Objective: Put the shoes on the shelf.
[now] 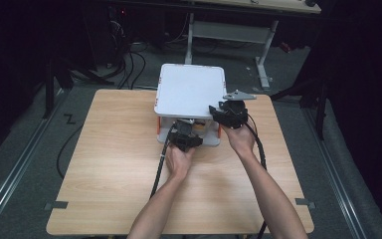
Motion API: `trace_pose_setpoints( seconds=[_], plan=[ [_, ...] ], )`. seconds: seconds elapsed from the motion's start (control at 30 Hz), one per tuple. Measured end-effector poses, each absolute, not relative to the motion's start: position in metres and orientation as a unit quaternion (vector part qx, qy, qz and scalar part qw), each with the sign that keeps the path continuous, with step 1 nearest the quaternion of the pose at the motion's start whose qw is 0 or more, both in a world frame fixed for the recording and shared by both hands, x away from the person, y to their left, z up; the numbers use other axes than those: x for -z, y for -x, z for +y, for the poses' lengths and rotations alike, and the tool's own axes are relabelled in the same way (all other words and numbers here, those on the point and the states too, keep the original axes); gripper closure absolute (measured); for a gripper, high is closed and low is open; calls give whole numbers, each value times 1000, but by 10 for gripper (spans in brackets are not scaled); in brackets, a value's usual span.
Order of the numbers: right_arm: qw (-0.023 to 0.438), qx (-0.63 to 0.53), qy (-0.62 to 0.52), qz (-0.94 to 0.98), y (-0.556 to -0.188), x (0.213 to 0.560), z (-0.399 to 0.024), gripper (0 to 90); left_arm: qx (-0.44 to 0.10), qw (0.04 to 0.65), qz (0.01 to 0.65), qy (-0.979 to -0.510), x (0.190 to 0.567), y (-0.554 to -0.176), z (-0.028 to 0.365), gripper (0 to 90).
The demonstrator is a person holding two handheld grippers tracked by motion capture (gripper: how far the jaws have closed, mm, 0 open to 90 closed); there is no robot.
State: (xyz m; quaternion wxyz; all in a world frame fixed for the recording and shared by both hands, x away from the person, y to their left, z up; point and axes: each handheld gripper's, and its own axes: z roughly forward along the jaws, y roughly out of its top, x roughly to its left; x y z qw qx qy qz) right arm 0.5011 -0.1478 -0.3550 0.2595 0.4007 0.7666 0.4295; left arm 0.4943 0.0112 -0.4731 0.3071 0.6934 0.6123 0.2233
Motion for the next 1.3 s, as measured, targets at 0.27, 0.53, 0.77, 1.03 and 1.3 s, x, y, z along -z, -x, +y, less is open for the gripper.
trace_pose_setpoints(
  seconds=[0.27,0.53,0.77,1.03,1.3],
  plan=[
    [257,-431,-401,766,-502,355,-149,556,-228,302,594,-710,473,-491,13,269],
    [275,-426,-385,772,-499,355,-145,464,-245,310,573,-718,461,-472,29,291],
    [273,-423,-384,774,-497,353,-145,431,-237,340,560,-717,449,-454,52,303],
    [261,-435,-387,770,-487,346,-154,435,-239,373,549,-709,428,-437,77,310],
    [248,-441,-401,764,-476,344,-173,438,-236,400,525,-714,413,-422,86,340]
  ],
)
